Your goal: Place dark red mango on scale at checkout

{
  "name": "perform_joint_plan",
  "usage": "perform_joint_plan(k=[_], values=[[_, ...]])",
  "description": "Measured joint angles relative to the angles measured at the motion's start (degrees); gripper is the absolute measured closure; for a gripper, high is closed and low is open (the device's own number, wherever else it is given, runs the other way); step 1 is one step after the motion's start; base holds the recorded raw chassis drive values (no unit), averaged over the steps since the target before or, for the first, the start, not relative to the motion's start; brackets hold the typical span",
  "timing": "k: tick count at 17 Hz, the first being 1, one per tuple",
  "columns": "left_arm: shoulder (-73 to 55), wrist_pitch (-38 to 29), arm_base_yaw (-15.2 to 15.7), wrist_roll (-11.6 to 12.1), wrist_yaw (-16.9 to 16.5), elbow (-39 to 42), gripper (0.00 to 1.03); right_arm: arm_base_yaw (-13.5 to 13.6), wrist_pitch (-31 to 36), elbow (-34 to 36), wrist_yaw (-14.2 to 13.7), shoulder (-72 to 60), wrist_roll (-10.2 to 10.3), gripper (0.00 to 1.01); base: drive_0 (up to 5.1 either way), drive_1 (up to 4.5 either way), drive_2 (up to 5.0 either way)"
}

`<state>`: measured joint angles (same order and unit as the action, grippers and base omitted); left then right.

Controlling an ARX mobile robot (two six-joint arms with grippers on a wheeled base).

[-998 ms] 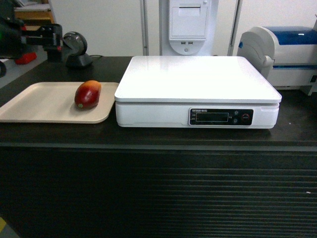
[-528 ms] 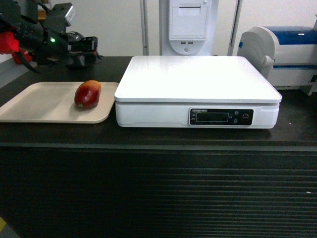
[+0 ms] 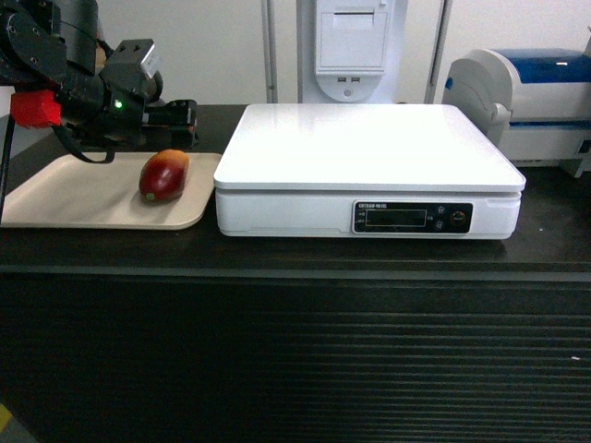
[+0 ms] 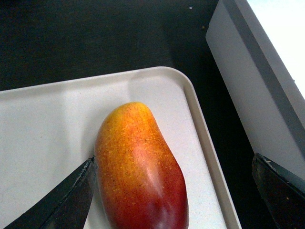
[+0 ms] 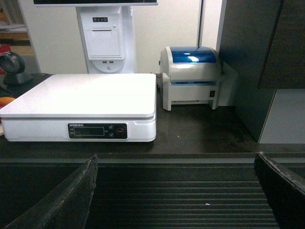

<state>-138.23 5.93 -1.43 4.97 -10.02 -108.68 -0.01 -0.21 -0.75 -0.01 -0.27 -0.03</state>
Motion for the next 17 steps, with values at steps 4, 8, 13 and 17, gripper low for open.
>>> perform_joint_plan(k=[4,8,13,17], values=[[-2.5,0.5,-0.3,0.2,3.0,-0.1,0.05,0.0,0.0,0.0,0.0,0.0,0.0,0.03,0.0,0.00,0.0],[-6.2,1.8,0.1,0.0,5.4,-2.2,0.05,0.0,0.0,0.0,0.0,0.0,0.0,0.03,0.0,0.00,0.0],[-8.5,1.6,0.1,1.6,9.0,-3.8,0.07,0.0,0.0,0.0,0.0,0.0,0.0,0.03,0.0,0.00,0.0],[-7.8,-1.9,0.0,2.0,9.4,-1.1,0.40,0.0,0.0,0.0,0.0,0.0,0.0,0.03,0.0,0.00,0.0]])
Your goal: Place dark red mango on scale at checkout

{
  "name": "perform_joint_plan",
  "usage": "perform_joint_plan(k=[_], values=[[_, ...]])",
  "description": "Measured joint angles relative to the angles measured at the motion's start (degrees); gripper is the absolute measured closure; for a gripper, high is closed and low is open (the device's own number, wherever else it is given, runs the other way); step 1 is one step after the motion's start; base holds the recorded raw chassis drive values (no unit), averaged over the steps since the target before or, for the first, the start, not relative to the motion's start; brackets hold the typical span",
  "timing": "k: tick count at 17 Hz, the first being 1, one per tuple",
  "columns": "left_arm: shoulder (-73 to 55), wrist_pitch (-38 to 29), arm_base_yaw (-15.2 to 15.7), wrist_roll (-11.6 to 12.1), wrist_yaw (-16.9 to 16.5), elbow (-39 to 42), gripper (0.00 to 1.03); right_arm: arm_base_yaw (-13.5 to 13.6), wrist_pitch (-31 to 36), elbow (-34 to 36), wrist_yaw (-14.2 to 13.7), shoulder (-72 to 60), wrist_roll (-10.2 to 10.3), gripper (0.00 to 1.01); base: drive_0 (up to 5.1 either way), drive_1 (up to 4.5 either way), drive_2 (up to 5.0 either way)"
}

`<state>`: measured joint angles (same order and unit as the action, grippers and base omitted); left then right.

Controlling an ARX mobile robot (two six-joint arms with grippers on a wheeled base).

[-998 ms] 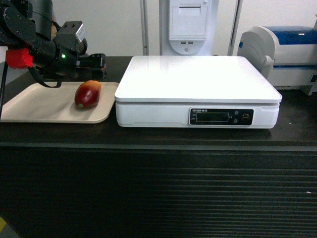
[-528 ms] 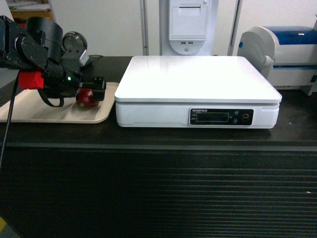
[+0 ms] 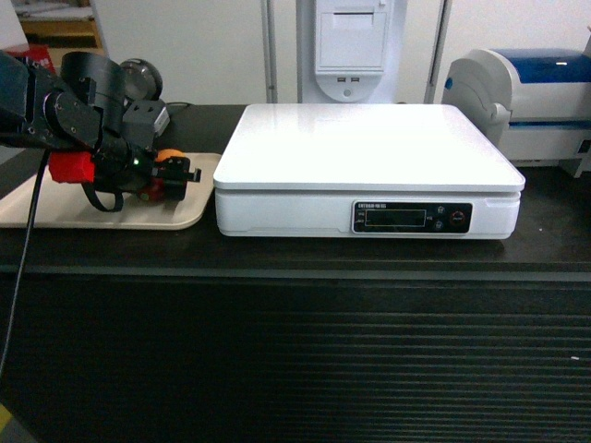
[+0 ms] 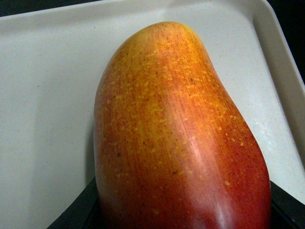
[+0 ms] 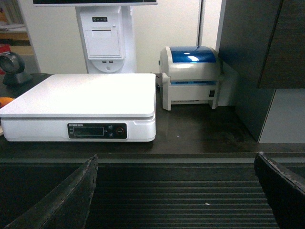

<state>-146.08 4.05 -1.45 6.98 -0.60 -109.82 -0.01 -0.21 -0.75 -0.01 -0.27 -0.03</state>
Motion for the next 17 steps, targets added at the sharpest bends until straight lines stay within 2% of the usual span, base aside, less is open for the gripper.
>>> perform_joint_plan(k=[2,5,8,11,13,15,17], values=[[3.1,-2.7,-0.2,0.6,-0.6,5.4,0.41,0.0,0.0,0.0,0.0,0.0,0.0,0.03,0.0,0.00,0.0],[13.6,-10.5,-1.0,1.3,-2.2,17.8,0.42,0.0,0.0,0.0,0.0,0.0,0.0,0.03,0.0,0.00,0.0],[29.8,-18.4,-4.3,1.7,-4.5,31.4,0.42,0.0,0.0,0.0,0.0,0.0,0.0,0.03,0.0,0.00,0.0],[41.8,-21.7,-10.2,1.7,-6.2,43.2,0.42,0.0,0.0,0.0,0.0,0.0,0.0,0.03,0.0,0.00,0.0],[47.1,-23.7,-15.2,0.5,-6.1,48.8,0.42,0.0,0.0,0.0,0.0,0.0,0.0,0.03,0.0,0.00,0.0],[51.1,-25.0,-21.2,0.6,-6.0,53.3,0.42,0.0,0.0,0.0,0.0,0.0,0.0,0.03,0.0,0.00,0.0],[50.7,-25.2,-25.8,0.8,-5.4,54.6,0.42,0.0,0.0,0.0,0.0,0.0,0.0,0.03,0.0,0.00,0.0]])
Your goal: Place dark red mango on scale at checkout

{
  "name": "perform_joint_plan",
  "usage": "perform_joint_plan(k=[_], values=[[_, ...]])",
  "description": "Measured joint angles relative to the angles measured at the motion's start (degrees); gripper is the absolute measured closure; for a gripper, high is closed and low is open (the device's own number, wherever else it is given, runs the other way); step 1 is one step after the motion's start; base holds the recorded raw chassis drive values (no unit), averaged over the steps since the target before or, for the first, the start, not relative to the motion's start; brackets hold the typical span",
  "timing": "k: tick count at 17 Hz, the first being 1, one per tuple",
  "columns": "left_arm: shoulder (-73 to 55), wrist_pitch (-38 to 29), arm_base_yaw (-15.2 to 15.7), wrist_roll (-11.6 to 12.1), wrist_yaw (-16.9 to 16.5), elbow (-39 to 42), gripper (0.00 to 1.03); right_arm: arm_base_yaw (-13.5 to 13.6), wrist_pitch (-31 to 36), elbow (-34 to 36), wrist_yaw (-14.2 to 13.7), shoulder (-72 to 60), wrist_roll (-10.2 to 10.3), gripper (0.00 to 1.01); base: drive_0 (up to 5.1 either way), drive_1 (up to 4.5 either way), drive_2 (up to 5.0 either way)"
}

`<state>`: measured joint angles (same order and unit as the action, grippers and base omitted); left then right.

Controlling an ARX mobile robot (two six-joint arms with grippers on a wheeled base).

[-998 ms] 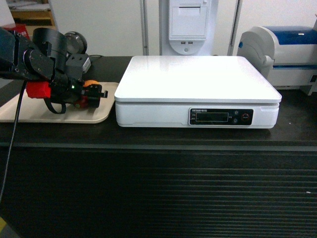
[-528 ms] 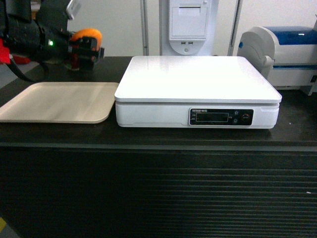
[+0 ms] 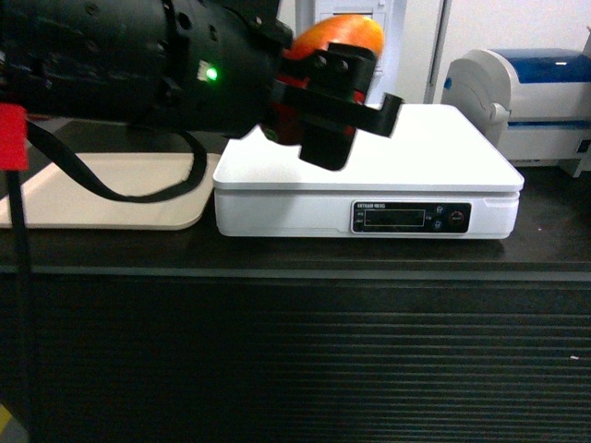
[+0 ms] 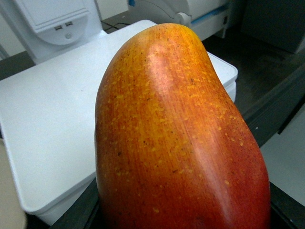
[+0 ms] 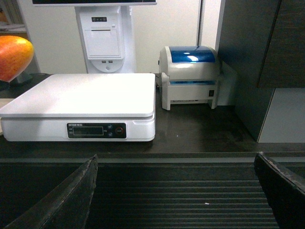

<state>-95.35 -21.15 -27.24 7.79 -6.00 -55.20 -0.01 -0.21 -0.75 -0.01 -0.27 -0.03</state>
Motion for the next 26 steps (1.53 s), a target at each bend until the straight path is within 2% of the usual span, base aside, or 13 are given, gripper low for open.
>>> perform_joint_plan(k=[2,3,5,8,14,17,21,25,26], values=[[-1.9,-0.2,-0.8,-0.7,0.8,-0.1,0.42,0.0,0.0,0.0,0.0,0.0,0.0,0.03,0.0,0.00,0.0],[-3.0,0.4,-1.0,-1.9,0.9,-1.1,0.42,0.0,0.0,0.0,0.0,0.0,0.0,0.03,0.0,0.00,0.0],[-6.4,2.0,-1.3,-4.8,1.0,-5.9,0.42,0.0,0.0,0.0,0.0,0.0,0.0,0.03,0.0,0.00,0.0],[-13.9,6.6,-3.3,-7.6,1.9,-16.4,0.42,0.0,0.0,0.0,0.0,0.0,0.0,0.03,0.0,0.00,0.0],[-28.6,15.9,-3.7,-9.6,6.4,-34.4,0.42,0.0,0.0,0.0,0.0,0.0,0.0,0.03,0.0,0.00,0.0],[-33.1,21.5,-4.1,-14.0,8.4,-42.8,0.42,0.0,0.0,0.0,0.0,0.0,0.0,0.03,0.0,0.00,0.0],[-40.1,31.4,-4.0,-22.6,12.7,-53.8,0.42,0.0,0.0,0.0,0.0,0.0,0.0,0.03,0.0,0.00,0.0],[-44.9,36.7,-2.9,-28.7,17.2,-62.4,0.42,0.0,0.0,0.0,0.0,0.0,0.0,0.03,0.0,0.00,0.0],[-45.8,37.2,-2.7,-29.7,17.9,-64.1,0.42,0.0,0.0,0.0,0.0,0.0,0.0,0.03,0.0,0.00,0.0]])
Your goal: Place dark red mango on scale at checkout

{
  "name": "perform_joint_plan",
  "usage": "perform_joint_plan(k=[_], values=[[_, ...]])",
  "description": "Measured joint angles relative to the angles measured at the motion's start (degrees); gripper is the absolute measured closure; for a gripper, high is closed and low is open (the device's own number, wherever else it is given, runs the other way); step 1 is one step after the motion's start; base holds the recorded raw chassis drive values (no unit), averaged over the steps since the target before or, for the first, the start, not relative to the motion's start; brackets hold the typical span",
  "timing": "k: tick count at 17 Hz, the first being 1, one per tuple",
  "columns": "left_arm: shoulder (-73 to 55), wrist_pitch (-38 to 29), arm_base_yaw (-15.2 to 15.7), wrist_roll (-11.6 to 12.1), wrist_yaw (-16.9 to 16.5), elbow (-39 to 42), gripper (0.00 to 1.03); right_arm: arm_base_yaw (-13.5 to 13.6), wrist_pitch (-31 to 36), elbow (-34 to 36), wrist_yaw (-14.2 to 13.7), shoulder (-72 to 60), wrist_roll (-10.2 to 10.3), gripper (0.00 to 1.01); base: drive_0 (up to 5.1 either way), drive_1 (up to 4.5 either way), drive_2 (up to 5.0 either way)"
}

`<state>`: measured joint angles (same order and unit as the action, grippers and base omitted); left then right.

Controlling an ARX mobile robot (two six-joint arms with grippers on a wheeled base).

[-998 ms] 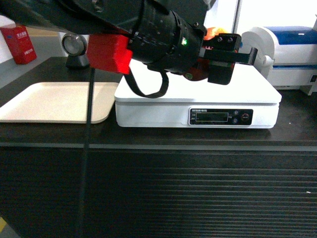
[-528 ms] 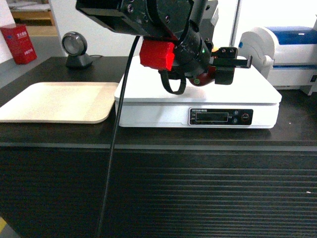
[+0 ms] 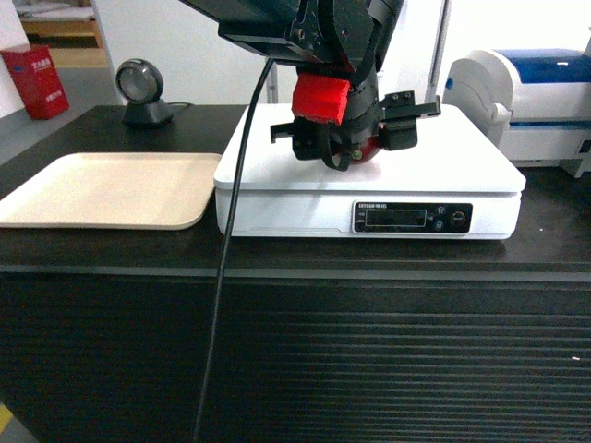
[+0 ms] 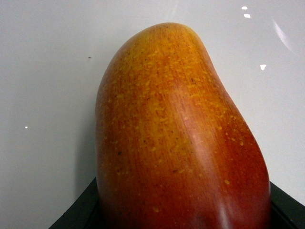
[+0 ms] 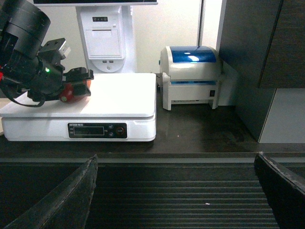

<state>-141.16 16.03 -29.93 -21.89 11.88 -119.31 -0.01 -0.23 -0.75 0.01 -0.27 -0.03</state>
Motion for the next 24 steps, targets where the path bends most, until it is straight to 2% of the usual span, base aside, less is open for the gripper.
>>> perform_joint_plan(k=[3,5,9,11,14,17,18,20,22,23,24], values=[[-3.1,3.5,0.8,-2.4,2.4,-6.1,0.42,0.0,0.0,0.0,0.0,0.0,0.0,0.03,0.0,0.00,0.0],[-3.7,3.3,1.0,-3.2,2.5,-7.0,0.42,0.0,0.0,0.0,0.0,0.0,0.0,0.03,0.0,0.00,0.0],[-2.4,-0.3,0.9,-2.0,1.4,-3.6,0.04,0.0,0.0,0.0,0.0,0.0,0.0,0.03,0.0,0.00,0.0],[-1.0,-3.5,0.6,-0.4,1.4,-0.3,0.05,0.0,0.0,0.0,0.0,0.0,0.0,0.03,0.0,0.00,0.0],[3.5,-11.6,0.2,5.6,2.6,6.8,0.05,0.0,0.0,0.0,0.0,0.0,0.0,0.03,0.0,0.00,0.0],[11.3,-22.3,-0.2,15.1,2.9,14.8,0.05,0.0,0.0,0.0,0.0,0.0,0.0,0.03,0.0,0.00,0.0],[13.9,-26.3,-0.3,18.1,1.4,17.7,0.05,0.0,0.0,0.0,0.0,0.0,0.0,0.03,0.0,0.00,0.0],[19.5,-35.8,-0.2,24.0,-4.6,26.4,0.05,0.0,0.0,0.0,0.0,0.0,0.0,0.03,0.0,0.00,0.0],[26.0,-47.9,1.0,28.7,-14.4,37.0,0.05,0.0,0.0,0.0,0.0,0.0,0.0,0.03,0.0,0.00,0.0],[29.5,-51.9,2.1,30.0,-17.6,41.3,0.05,0.0,0.0,0.0,0.0,0.0,0.0,0.03,0.0,0.00,0.0],[33.9,-52.9,4.1,29.9,-20.9,45.3,0.05,0.0,0.0,0.0,0.0,0.0,0.0,0.03,0.0,0.00,0.0]])
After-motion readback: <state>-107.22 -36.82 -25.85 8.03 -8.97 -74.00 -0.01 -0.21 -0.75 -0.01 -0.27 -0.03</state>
